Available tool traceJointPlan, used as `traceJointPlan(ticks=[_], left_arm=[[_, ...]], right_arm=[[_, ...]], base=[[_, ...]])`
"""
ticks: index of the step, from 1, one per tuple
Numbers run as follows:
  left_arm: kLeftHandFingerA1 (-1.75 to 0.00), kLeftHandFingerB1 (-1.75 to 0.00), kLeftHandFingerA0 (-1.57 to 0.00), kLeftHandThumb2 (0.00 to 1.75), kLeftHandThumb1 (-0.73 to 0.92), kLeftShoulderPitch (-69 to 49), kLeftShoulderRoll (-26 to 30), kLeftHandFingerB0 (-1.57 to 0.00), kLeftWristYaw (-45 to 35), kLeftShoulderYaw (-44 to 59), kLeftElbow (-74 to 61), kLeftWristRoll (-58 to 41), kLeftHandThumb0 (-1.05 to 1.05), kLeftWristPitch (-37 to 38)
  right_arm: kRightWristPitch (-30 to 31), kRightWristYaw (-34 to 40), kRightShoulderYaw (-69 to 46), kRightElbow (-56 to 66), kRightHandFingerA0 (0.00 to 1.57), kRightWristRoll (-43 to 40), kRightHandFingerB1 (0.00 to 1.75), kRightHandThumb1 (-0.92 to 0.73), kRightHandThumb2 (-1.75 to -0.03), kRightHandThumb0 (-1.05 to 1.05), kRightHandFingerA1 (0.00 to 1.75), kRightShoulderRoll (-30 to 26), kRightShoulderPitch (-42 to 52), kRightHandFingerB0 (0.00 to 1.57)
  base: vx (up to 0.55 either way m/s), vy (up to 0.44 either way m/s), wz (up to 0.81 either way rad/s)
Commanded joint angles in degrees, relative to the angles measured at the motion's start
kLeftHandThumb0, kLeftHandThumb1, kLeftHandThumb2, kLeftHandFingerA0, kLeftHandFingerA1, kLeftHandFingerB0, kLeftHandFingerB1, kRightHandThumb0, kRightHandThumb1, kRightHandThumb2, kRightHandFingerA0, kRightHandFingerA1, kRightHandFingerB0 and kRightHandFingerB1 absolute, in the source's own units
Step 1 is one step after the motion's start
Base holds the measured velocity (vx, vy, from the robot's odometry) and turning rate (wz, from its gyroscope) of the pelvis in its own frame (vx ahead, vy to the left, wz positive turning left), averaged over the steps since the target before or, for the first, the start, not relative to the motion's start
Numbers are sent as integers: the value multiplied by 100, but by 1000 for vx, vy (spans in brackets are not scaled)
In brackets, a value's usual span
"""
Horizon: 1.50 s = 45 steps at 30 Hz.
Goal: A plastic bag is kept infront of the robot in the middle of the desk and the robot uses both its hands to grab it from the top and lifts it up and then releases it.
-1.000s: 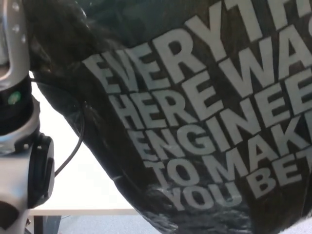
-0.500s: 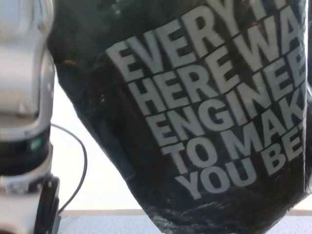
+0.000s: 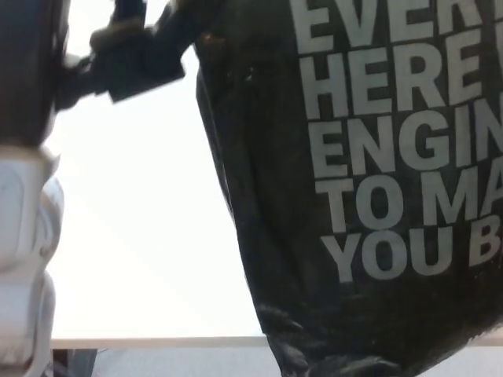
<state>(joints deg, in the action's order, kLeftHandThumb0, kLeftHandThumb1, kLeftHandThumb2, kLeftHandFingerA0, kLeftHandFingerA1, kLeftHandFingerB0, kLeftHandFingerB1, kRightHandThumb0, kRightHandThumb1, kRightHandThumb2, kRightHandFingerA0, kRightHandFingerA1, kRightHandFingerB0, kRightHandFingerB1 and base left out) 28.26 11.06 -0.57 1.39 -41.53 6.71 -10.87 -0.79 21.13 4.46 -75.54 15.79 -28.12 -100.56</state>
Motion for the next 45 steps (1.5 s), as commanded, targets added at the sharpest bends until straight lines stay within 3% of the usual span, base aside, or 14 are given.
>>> traceJointPlan(ticks=[1, 6, 7, 9, 10, 16, 26, 30, 32, 36, 38, 39, 41, 45], left_arm=[[-175, -175, -90, 59, 67, -342, 37, -66, -135, -97, 245, 86, -24, -61], [-146, -135, -122, 85, 48, -386, 122, -100, -225, -358, 67, 302, -43, -331], [-175, -175, -87, 59, 66, -386, 211, -62, -322, -401, -2, 342, -37, -522], [-174, -143, -84, 58, 55, -424, 330, -66, -429, -532, -80, 500, -48, -804], [-73, -37, -59, 58, 57, -575, 657, -56, -765, -722, -120, 626, -70, -1054], [-1, -10, 0, 101, 64, -907, 846, -4, -1326, -1756, 263, 211, -99, -2731], [-40, -35, -4, 66, 81, 193, 33, -12, -1773, -3108, 3660, 315, -84, -1522], [-32, -30, -4, 66, 84, 100, 284, -15, -1734, -2988, 3282, 343, -82, -1780], [-38, -37, -2, 109, 69, -565, 609, -7, -1512, -2632, 2677, 285, -81, -1255], [-31, -29, -8, 73, 80, -1857, 844, -14, -866, -2099, 1961, 374, -88, -93], [-33, -40, -2, 108, 67, -2594, 803, -6, -521, -1699, 1552, 289, -78, 576], [-29, -29, -10, 69, 79, -2977, 739, -15, -325, -1430, 1389, 240, -80, 1150], [-33, -39, 0, 107, 68, -3584, 539, -13, -81, -914, 1165, 55, -74, 2275], [-30, -29, -10, 81, 77, -4453, 327, -10, -40, -160, 660, -137, -84, 3086]], right_arm=[[739, -1545, -458, -108, 0, -510, 49, -31, -89, -34, 50, -161, -248, 0], [684, -1991, -659, -81, 0, -546, 19, -39, -81, -64, 19, -286, -307, 1], [725, -2042, -710, -84, 0, -563, 10, -42, -81, -70, 15, -308, -325, 0], [866, -2260, -666, -106, 0, -469, 13, -42, -84, -71, 24, -342, -398, 0], [1037, -2738, -404, -136, 0, -207, 0, -52, -90, -89, 4, -414, -324, 0], [1135, -3187, -361, -136, 0, -222, 5, -54, -96, -90, 10, -373, 205, 0], [1381, -2684, -596, -17, 0, -516, 18, -52, -93, -72, 37, 719, 261, 0], [500, -3666, 885, 15, 45, 789, 39, -70, -62, -61, 43, 696, 658, 39], [189, -3790, 1098, 301, 27, 724, 44, -62, -91, -71, 52, 652, 1163, 23], [-538, -3709, 638, 2165, 10, -118, 32, -68, -101, -84, 46, 95, 2965, 9], [-454, -3784, 144, 4121, 8, -651, 15, -71, -109, -91, 30, -234, 4395, 8], [-216, -3780, -227, 5460, 7, -868, 9, -74, -112, -98, 15, -358, 5355, 7], [-546, -3556, -1004, 7456, 6, -1053, 14, -70, -111, -93, 27, -230, 7129, 10], [-1416, -3419, -1944, 9378, 3, -1055, 26, -65, -108, -78, 46, 349, 9432, 2]], base=[[0, 0, 0], [0, 0, 0], [0, 0, 0], [0, 0, 0], [0, 0, 0], [0, 0, 0], [0, 0, 0], [0, 0, 0], [0, 0, 0], [0, 0, 0], [0, 0, 0], [0, 0, 0], [0, 0, 0], [0, 0, 0]])
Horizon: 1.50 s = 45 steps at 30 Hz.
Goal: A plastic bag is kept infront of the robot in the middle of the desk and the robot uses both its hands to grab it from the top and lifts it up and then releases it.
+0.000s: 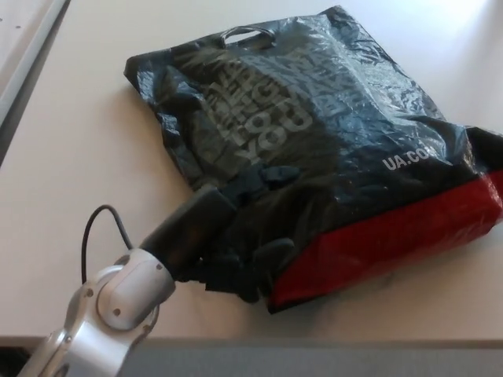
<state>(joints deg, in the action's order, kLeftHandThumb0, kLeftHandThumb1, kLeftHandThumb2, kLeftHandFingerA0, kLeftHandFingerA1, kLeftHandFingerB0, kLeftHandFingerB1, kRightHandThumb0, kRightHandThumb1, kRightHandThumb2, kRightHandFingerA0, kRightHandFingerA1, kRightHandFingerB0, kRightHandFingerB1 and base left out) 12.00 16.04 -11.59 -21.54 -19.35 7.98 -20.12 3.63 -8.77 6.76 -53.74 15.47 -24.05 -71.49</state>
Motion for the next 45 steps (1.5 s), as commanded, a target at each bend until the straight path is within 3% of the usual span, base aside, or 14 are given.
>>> traceJointPlan(ticks=[1, 8, 9, 12, 22, 26, 27, 28, 29, 34, 35, 38, 39, 45], left_arm=[[-49, -49, 0, 109, 49, -3044, -288, 0, 1077, 2486, -1740, -320, -37, 4336], [-46, -35, -5, 109, 74, -4493, -1007, -4, 787, 3405, -2107, -990, -73, 6025], [-36, -26, -15, 73, 92, -4759, -1200, -11, 862, 3477, -2155, -991, -75, 6218], [-51, -49, -4, 110, 51, -5804, -1497, 0, 649, 3423, -1783, -1335, -36, 7154], [-44, -36, -4, 101, 67, -7068, -862, -6, -235, 2866, 3157, -2309, -69, 9792], [-32, -24, -13, 65, 86, -7095, -979, -13, -428, 2991, 3516, -2578, -69, 9655], [-50, -47, -2, 111, 58, -7046, -1049, 0, -335, 3151, 3847, -2532, -34, 9770], [-50, -47, -2, 111, 57, -7030, -1069, 0, -286, 3205, 3998, -2486, -34, 9818], [-50, -47, -2, 110, 54, -7038, -1068, 0, -235, 3237, 4170, -2397, -35, 9837], [-36, -28, -20, 67, 88, -6980, -1069, -18, -79, 3186, 4481, -2139, -71, 9952], [-49, -46, -2, 109, 53, -6966, -1076, 0, -206, 3065, 4445, -2311, -36, 9921], [-50, -47, -2, 109, 52, -6892, -1031, 0, -317, 2954, 4679, -2457, -35, 10028], [-49, -47, -2, 109, 52, -6887, -1023, 0, -224, 2973, 4742, -2314, -35, 10063], [-50, -47, -3, 110, 55, -6944, -979, 0, -15, 2838, 4765, -2109, -35, 10371]], right_arm=[[-2237, -445, -2437, 7652, 12, -1122, 24, -87, -66, -82, 32, 224, 7347, 9], [-4471, -566, -2475, 8005, 0, -2396, 30, -64, -104, -70, 39, 1007, 10652, 1], [-4883, -471, -2452, 7861, 1, -2321, 29, -65, -105, -71, 39, 1062, 11064, 0], [-6108, -309, -2255, 7160, 1, -2408, 49, -56, -111, -36, 49, 1050, 12059, 0], [-7829, 41, -1467, 4617, 4, -2167, 35, -68, -106, -70, 44, 740, 13431, 4], [-7810, 81, -1432, 4539, 11, -2157, 23, -89, -69, -69, 30, 762, 13564, 9], [-7850, 90, -1369, 4475, 0, -2165, 32, -70, -104, -76, 40, 747, 13642, 12], [-7869, 94, -1350, 4423, 10, -2166, 22, -88, -67, -70, 29, 735, 13649, 12], [-7869, 96, -1340, 4381, 0, -2153, 34, -70, -103, -79, 41, 713, 13650, 12], [-7902, 165, -1396, 4458, 2, -2019, 36, -73, -105, -81, 40, 658, 13729, 9], [-7929, 187, -1404, 4465, 1, -2022, 35, -73, -103, -82, 40, 651, 13722, 11], [-8029, 213, -1326, 4546, 12, -2106, 24, -89, -68, -71, 28, 559, 13729, 10], [-7960, 216, -1367, 4747, 4, -2186, 36, -68, -105, -70, 43, 540, 13682, 3], [-7450, 163, -1515, 5876, 2, -2512, 32, -69, -108, -69, 39, 363, 13650, 2]], base=[[0, 0, 0], [0, 0, 0], [0, 0, 0], [0, 0, 0], [0, 0, 0], [-2, 0, 2], [0, 0, 0], [0, 0, 0], [0, 0, 0], [0, 0, 0], [0, 0, 0], [0, 0, 0], [0, 0, 0], [0, 0, 0]])
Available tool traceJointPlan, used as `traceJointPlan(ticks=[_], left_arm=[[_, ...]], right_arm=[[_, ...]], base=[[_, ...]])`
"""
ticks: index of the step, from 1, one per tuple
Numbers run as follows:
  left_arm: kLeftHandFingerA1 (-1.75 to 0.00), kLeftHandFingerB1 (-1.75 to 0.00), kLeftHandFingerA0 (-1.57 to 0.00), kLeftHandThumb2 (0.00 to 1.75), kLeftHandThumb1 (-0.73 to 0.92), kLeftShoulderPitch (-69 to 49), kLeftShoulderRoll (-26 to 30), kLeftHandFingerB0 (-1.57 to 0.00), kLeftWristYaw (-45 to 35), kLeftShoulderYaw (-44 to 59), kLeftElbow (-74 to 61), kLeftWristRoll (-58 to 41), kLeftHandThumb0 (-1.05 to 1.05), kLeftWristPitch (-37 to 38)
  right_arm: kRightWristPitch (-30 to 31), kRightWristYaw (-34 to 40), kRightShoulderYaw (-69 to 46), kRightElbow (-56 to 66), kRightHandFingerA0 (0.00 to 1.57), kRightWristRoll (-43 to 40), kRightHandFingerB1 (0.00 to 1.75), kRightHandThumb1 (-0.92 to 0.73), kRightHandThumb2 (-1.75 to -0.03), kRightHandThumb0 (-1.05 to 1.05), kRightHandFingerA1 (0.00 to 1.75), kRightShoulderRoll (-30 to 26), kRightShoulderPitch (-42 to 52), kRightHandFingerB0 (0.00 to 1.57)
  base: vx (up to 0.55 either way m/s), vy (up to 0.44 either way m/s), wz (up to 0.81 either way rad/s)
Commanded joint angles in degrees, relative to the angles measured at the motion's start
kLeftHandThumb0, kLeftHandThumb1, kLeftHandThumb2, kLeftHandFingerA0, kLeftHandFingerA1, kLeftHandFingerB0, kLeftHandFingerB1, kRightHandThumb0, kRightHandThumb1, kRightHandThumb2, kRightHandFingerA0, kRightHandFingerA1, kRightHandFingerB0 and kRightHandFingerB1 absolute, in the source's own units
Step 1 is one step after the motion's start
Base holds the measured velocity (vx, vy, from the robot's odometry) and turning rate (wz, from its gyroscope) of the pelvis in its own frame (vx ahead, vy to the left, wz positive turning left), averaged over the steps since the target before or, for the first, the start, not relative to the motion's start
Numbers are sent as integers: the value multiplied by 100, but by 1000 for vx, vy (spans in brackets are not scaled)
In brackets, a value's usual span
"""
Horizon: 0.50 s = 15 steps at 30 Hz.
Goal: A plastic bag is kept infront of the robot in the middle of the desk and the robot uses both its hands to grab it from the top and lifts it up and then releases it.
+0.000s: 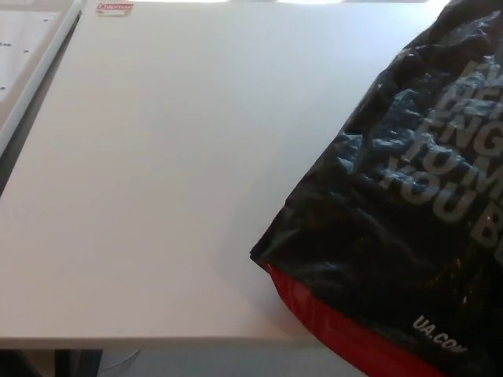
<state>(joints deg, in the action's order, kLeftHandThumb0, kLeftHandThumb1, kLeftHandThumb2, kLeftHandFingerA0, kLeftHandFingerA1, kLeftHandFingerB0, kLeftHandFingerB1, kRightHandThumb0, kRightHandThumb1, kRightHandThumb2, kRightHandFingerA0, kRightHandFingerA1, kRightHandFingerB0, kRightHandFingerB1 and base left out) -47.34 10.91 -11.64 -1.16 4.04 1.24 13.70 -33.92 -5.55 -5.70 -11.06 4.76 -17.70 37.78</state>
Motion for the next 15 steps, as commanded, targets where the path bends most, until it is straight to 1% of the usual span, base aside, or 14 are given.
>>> traceJointPlan(ticks=[1, 4, 6, 8, 9, 10, 11, 12, 13, 14, 15], left_arm=[[-50, -48, -3, 110, 55, -980, -464, 0, 18, 807, 2477, -1417, -35, 7044], [-50, -48, -2, 110, 54, -1003, -511, 0, 112, 836, 2456, -1318, -35, 7085], [-50, -48, -3, 111, 56, -1073, -479, 0, 109, 665, 2443, -1383, -35, 7180], [-50, -48, -3, 110, 55, -1093, -484, 0, 88, 615, 2463, -1411, -35, 7143], [-50, -48, -3, 111, 55, -1089, -495, 0, 141, 701, 2507, -1264, -35, 7186], [-50, -48, -3, 111, 56, -966, -472, 0, 178, 768, 2625, -1202, -35, 7306], [-50, -48, -3, 110, 54, -979, -457, 0, 145, 703, 2622, -1278, -35, 7269], [-50, -48, -3, 109, 53, -958, -440, 0, 143, 664, 2655, -1303, -36, 7311], [-51, -48, -3, 110, 54, -911, -432, 0, 163, 677, 2707, -1279, -36, 7380], [-51, -48, -3, 110, 54, -867, -429, 0, 186, 709, 2755, -1242, -36, 7442], [-50, -47, -3, 109, 52, -878, -431, 0, 174, 672, 2760, -1292, -36, 7419]], right_arm=[[-3689, -162, -275, 1724, 2, -1500, 31, -69, -107, -69, 38, -320, 2691, 2], [-3513, -209, -270, 2156, 1, -1815, 29, -68, -107, -70, 35, -476, 2621, 1], [-3510, -154, -472, 2450, 0, -1877, 28, -68, -108, -70, 33, -503, 2582, 0], [-3553, -129, -553, 2749, 0, -1977, 28, -68, -108, -70, 34, -571, 2732, 0], [-3647, -124, -483, 2844, 4, -2096, 24, -68, -104, -78, 31, -658, 2812, 5], [-3720, -92, -482, 2914, 3, -2099, 20, -70, -105, -83, 26, -651, 2900, 4], [-3963, -18, -550, 2862, 0, -2015, 22, -70, -106, -76, 25, -630, 2971, 1], [-4153, 26, -558, 2794, 4, -2001, 18, -71, -104, -82, 21, -636, 3089, 5], [-4275, 53, -574, 2770, 5, -1991, 17, -75, -108, -82, 21, -641, 3171, 5], [-4337, 66, -595, 2773, 5, -1983, 17, -75, -108, -82, 21, -644, 3213, 5], [-4514, 159, -629, 2767, 0, -1954, 27, -71, -113, -72, 34, -537, 3292, 0]], base=[[0, 0, 0], [0, 0, 0], [0, 0, 0], [0, 0, 0], [0, 0, 0], [0, 0, 0], [0, 0, 0], [0, 0, 0], [0, 0, 0], [0, 0, 0], [0, 0, 0]])
